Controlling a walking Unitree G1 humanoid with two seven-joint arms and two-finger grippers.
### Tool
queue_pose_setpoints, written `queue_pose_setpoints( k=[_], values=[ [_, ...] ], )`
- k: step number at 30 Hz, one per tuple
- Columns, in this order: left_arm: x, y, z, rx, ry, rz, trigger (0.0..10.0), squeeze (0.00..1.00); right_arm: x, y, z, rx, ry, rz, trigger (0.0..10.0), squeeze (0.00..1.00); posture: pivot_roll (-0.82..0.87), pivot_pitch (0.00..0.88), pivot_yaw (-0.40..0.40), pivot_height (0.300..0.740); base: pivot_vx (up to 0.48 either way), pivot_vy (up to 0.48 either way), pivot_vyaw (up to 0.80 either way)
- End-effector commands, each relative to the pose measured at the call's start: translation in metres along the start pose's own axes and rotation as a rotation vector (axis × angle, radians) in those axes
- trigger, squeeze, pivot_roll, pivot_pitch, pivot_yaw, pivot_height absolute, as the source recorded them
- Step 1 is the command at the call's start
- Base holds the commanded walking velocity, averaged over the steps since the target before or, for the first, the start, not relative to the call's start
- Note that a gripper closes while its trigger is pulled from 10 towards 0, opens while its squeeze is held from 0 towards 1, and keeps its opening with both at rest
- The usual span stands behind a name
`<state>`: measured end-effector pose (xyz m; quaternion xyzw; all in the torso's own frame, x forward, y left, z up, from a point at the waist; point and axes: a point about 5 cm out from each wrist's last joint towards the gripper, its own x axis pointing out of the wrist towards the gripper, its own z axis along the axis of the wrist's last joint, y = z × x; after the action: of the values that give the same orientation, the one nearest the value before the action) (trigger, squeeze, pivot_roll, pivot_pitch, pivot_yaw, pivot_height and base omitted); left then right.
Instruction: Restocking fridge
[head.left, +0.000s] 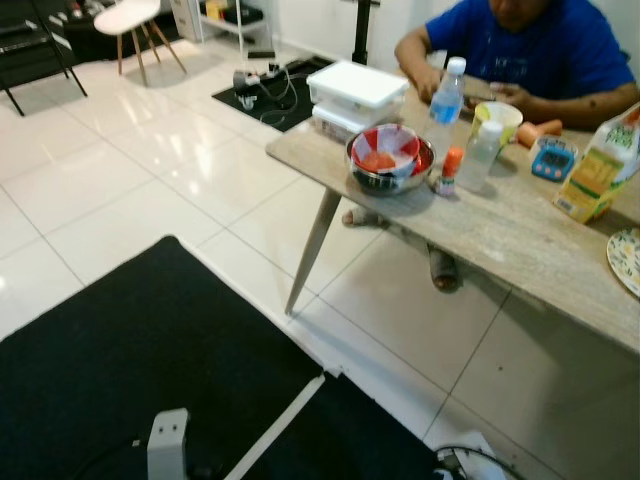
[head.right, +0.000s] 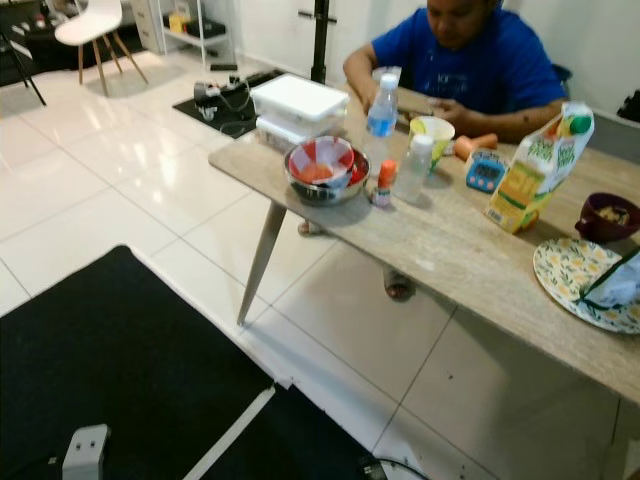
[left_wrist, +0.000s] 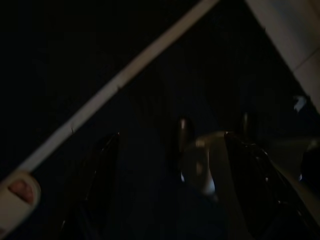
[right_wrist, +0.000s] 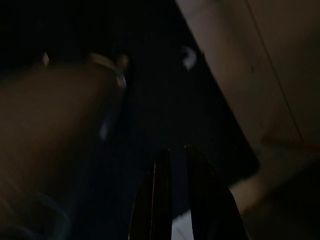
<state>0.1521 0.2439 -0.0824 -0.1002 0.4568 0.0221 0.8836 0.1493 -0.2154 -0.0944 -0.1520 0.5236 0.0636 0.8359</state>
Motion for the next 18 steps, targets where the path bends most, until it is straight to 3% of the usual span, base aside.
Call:
queue_pose_setpoints(
  k=[1, 8, 18],
  values=[
    [0.001, -0.007, -0.009, -0.001, 0.029, -0.006, 10.0, 0.0, -0.001, -0.003, -0.006, 0.009, 0.02, -0.008, 10.0, 0.0, -0.03, 0.129, -0.035, 0.74, 0.0, 0.0, 0.0],
    [0.0, -0.022, -0.033, -0.011, 0.085, -0.053, 10.0, 0.0, -0.003, -0.015, -0.012, 0.022, 0.046, -0.06, 10.0, 0.0, -0.04, 0.122, -0.053, 0.74, 0.0, 0.0, -0.69],
    [0.001, -0.031, -0.039, -0.061, 0.085, -0.068, 10.0, 0.0, -0.002, -0.012, -0.006, -0.007, 0.029, -0.054, 10.0, 0.0, -0.06, 0.102, -0.047, 0.74, 0.0, -0.042, -0.72]
  ],
)
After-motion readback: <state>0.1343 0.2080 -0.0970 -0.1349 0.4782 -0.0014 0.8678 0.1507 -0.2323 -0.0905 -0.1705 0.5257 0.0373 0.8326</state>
